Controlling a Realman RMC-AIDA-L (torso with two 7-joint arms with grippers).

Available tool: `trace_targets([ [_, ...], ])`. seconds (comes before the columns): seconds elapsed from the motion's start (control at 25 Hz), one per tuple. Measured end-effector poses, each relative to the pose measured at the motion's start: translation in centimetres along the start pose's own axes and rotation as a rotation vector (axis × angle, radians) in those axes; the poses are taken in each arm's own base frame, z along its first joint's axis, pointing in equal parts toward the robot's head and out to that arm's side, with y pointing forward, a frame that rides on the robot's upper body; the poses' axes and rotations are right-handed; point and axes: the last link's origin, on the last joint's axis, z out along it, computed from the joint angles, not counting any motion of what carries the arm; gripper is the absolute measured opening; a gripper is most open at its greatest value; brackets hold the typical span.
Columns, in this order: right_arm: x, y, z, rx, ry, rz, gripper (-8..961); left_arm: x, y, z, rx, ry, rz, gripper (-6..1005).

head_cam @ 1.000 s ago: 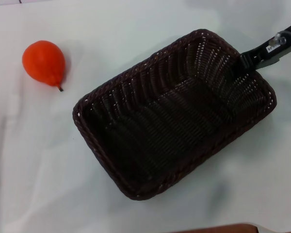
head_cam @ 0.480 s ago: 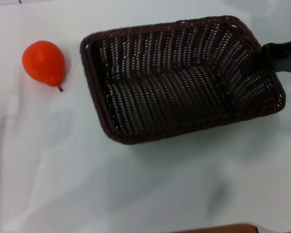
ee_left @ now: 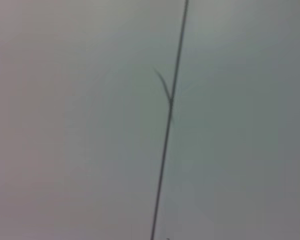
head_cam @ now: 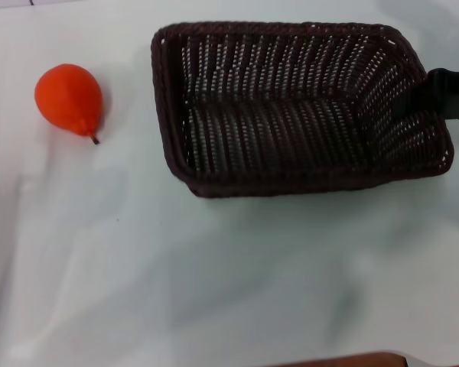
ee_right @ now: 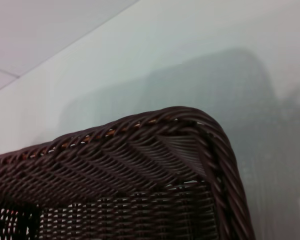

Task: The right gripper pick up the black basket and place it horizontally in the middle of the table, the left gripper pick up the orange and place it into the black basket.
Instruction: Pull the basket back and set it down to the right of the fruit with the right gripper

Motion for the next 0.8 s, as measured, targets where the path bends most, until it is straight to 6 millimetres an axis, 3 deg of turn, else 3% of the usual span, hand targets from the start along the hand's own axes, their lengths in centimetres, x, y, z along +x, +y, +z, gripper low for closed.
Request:
trace_targets([
  [0.6, 0.5, 0.0, 0.7, -0.003, 0.059, 0.034, 228, -0.4, 1.4, 0.3, -0.108, -0.031, -0.020, 897],
  [0.8, 0.5, -0.4, 0.1, 0.036, 0.071, 0.026, 426, -1.1, 0.8, 1.7, -0.158, -0.133, -0.115, 896],
])
